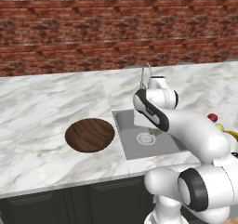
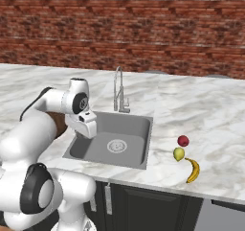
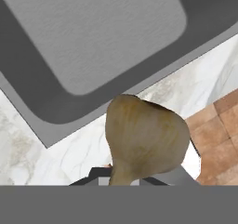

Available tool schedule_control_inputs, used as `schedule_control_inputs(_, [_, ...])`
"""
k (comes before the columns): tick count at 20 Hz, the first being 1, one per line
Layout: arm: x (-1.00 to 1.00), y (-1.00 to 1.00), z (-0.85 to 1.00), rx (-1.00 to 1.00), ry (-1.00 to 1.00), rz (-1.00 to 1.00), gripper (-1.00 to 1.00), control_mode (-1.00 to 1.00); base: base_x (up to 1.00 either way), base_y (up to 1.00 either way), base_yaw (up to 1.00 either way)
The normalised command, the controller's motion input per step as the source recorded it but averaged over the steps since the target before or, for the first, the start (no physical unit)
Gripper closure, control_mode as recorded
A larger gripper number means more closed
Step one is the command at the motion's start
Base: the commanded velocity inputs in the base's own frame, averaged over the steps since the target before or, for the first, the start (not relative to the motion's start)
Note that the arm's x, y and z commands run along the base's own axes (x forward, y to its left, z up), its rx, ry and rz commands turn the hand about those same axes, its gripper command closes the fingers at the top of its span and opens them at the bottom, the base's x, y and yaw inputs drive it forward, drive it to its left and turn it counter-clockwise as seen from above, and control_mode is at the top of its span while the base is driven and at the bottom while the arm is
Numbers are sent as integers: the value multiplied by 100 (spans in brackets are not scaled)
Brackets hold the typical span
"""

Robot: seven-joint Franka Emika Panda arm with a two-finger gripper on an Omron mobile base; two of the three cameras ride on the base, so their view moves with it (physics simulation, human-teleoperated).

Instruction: There is a mixed pile of frozen fruits and vegetables on the counter. Locate all the frozen vegetables and place the items in a bowl on the counter. Take all the frozen fruits and defrost them in a running sink.

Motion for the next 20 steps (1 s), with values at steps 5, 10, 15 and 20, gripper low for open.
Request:
schedule_control_inputs(5, [-2,48,25,0,0,0,100,-100,0,0,0])
schedule_control_inputs(10, [0,48,22,0,0,0,100,-100,0,0,0])
schedule_control_inputs(15, [3,51,15,-1,1,0,100,-100,0,0,0])
schedule_control_inputs(20, [6,58,7,-2,2,0,100,-100,0,0,0])
